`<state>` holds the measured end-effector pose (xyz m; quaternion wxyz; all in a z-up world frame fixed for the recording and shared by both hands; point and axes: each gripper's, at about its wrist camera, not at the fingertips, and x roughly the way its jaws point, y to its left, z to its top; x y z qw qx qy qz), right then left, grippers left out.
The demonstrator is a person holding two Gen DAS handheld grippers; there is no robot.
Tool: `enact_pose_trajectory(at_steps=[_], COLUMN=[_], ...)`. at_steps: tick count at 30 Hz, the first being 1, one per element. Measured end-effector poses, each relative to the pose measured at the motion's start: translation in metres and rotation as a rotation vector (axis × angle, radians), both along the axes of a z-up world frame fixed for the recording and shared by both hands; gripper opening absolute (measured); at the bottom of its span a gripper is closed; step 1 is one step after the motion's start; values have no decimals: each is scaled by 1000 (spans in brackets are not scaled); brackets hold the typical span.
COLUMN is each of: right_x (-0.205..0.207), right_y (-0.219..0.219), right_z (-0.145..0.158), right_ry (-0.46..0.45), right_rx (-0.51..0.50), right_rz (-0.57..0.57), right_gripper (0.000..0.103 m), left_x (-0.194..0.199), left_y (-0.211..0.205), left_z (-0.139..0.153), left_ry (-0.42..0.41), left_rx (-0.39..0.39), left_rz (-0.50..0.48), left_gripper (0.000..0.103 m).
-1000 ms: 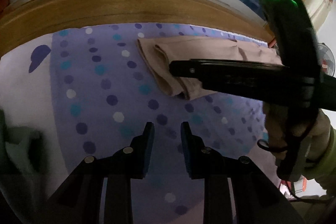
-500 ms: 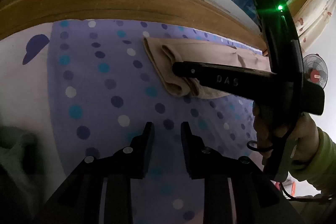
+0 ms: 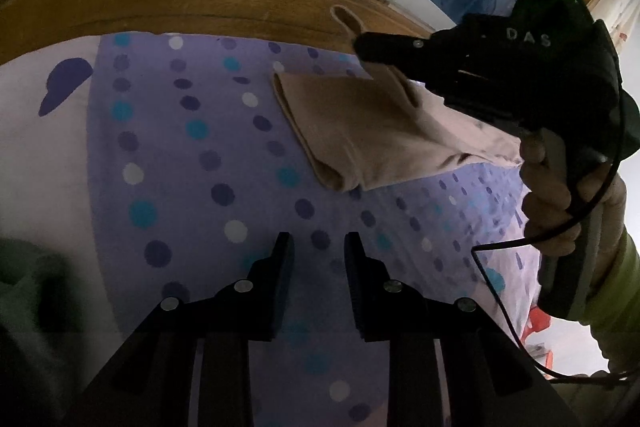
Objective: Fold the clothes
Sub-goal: 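Press and straighten the folded garment with the right gripper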
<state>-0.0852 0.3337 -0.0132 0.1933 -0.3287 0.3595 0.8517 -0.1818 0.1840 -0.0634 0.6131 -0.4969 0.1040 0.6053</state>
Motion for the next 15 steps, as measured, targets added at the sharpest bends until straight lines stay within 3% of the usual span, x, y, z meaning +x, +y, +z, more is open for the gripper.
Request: enact_pose_trajectory(at_steps=[5, 9, 12, 15], right_x=[-20, -16, -14, -19], right_y=[-1, -3, -7, -15], right_z=[-35, -52, -47, -38], right_ry=[-91, -104, -105, -102], right_rx=[-48, -68, -51, -39], right_rz=[21, 2, 4, 38], right_gripper=[9, 10, 21, 25], left_x=[-2, -2, -2, 1], left_y=[-1, -1, 1, 3], left_z=[-1, 0, 1, 6], left_ry=[-13, -11, -2, 23], left_rx=[6, 3, -4, -21], left_rz=[4, 6, 5, 2], left_gripper=[26, 26, 26, 26])
